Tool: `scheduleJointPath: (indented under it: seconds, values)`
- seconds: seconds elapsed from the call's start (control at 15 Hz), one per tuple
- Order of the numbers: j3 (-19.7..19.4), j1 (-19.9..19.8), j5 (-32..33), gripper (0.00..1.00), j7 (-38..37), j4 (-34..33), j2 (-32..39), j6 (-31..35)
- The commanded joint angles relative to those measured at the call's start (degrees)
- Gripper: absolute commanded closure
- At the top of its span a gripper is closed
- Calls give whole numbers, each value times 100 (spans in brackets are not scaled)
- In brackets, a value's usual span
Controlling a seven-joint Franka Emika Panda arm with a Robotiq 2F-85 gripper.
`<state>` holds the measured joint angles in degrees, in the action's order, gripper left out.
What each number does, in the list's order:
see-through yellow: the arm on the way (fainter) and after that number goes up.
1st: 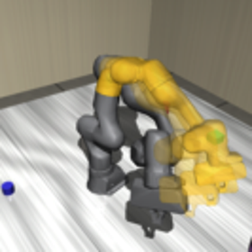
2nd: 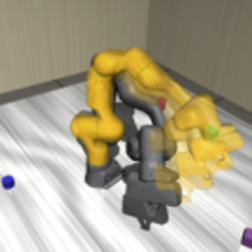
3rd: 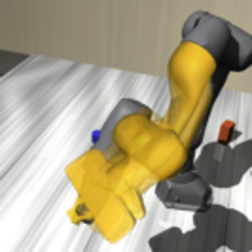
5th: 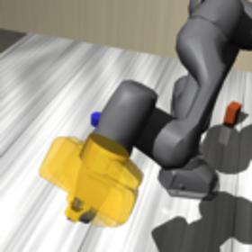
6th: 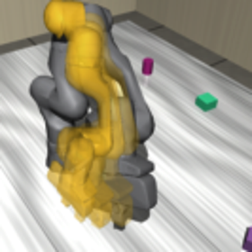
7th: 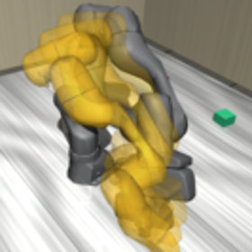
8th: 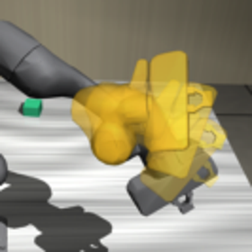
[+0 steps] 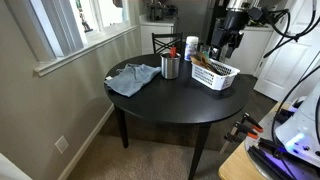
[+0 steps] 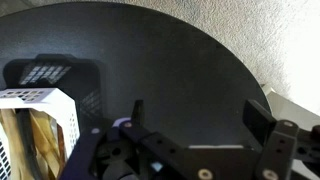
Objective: Remove the spatula from the cutlery holder and place it in the white basket
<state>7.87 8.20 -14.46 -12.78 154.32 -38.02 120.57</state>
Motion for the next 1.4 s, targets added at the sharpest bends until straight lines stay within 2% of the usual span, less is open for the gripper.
scheduleJointPath:
  seconds: [0.0, 0.4, 0.53, 0.73, 1.07, 1.33]
  values:
    - [19, -25, -12, 0, 13, -11, -3, -19]
    - [19, -25, -12, 0, 13, -11, -3, -19]
    - [-110, -37, -30, 0, 151, -120, 116, -209]
    - [-652, -171, -267, 0, 375, -536, 350, -492]
    - [-1882, -430, -1086, 0, 1282, -1657, 1075, -1583]
    - [-2296, -624, -1808, 0, 1739, -2508, 1838, -2480]
